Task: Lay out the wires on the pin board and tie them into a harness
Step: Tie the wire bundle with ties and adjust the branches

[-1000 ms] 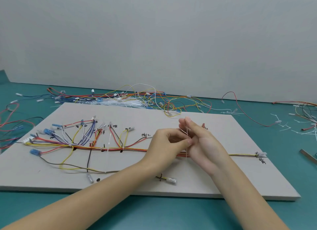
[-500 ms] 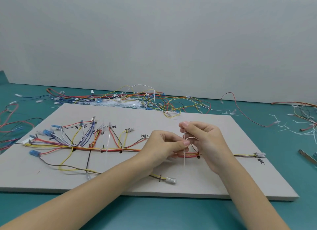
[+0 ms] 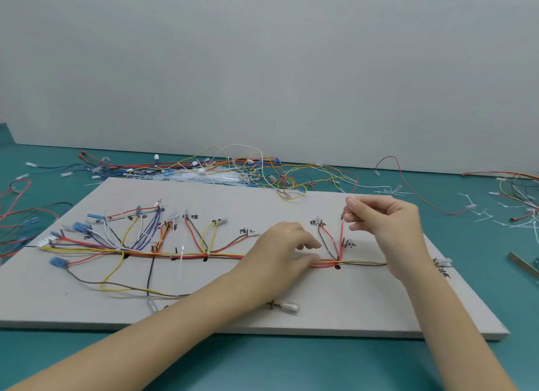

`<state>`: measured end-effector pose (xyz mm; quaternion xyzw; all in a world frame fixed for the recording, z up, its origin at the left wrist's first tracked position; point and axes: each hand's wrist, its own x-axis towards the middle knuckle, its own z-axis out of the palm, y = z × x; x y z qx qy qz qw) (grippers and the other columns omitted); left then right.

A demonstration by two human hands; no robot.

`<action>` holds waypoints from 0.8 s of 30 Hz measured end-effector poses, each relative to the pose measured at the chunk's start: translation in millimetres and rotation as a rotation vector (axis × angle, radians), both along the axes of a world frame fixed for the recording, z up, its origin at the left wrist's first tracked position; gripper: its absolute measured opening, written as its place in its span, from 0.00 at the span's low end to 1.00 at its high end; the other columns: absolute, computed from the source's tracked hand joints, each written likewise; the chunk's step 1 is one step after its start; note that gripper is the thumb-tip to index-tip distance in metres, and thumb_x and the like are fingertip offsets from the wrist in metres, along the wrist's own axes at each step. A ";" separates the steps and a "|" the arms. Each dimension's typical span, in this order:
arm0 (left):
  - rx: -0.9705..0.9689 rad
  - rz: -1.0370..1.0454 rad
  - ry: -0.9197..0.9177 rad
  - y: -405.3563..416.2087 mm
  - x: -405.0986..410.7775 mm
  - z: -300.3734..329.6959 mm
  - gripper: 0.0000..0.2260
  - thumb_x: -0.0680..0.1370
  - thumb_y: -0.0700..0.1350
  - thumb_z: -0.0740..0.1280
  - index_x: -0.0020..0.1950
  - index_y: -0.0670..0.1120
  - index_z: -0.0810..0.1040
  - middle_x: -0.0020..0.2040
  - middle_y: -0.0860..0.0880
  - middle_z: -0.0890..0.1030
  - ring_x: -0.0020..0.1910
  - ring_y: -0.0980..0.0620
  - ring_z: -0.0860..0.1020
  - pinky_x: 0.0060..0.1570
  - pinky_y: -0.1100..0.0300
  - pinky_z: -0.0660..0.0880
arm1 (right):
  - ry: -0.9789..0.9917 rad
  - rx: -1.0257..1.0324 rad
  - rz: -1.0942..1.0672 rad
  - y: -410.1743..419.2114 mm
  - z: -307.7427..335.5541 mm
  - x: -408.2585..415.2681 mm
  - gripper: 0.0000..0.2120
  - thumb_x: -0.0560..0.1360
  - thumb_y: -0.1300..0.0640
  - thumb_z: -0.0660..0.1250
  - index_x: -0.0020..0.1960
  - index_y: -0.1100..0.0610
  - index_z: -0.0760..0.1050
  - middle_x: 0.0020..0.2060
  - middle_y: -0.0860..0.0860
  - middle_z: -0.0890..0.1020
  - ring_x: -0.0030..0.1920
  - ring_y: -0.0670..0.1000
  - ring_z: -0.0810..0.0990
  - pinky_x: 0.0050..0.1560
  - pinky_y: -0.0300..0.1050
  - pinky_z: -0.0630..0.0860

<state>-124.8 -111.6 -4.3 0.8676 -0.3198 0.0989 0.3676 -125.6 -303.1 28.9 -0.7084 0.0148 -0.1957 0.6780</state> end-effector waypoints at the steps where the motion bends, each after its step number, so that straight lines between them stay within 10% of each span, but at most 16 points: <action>1: 0.151 -0.004 -0.062 -1.6 0.9 -1.4 0.11 0.78 0.47 0.69 0.58 0.46 0.82 0.53 0.49 0.80 0.53 0.52 0.74 0.55 0.61 0.69 | -0.013 -0.031 -0.031 -4.9 -0.1 1.3 0.02 0.74 0.64 0.71 0.43 0.61 0.83 0.31 0.52 0.84 0.33 0.47 0.82 0.34 0.37 0.79; 24: 0.670 -0.023 -0.257 -12.8 11.6 1.2 0.12 0.83 0.48 0.52 0.57 0.43 0.71 0.55 0.44 0.73 0.54 0.45 0.70 0.55 0.49 0.71 | -0.045 -0.135 -0.050 -8.7 -7.4 9.8 0.03 0.75 0.68 0.68 0.44 0.64 0.80 0.33 0.58 0.81 0.30 0.47 0.81 0.34 0.38 0.80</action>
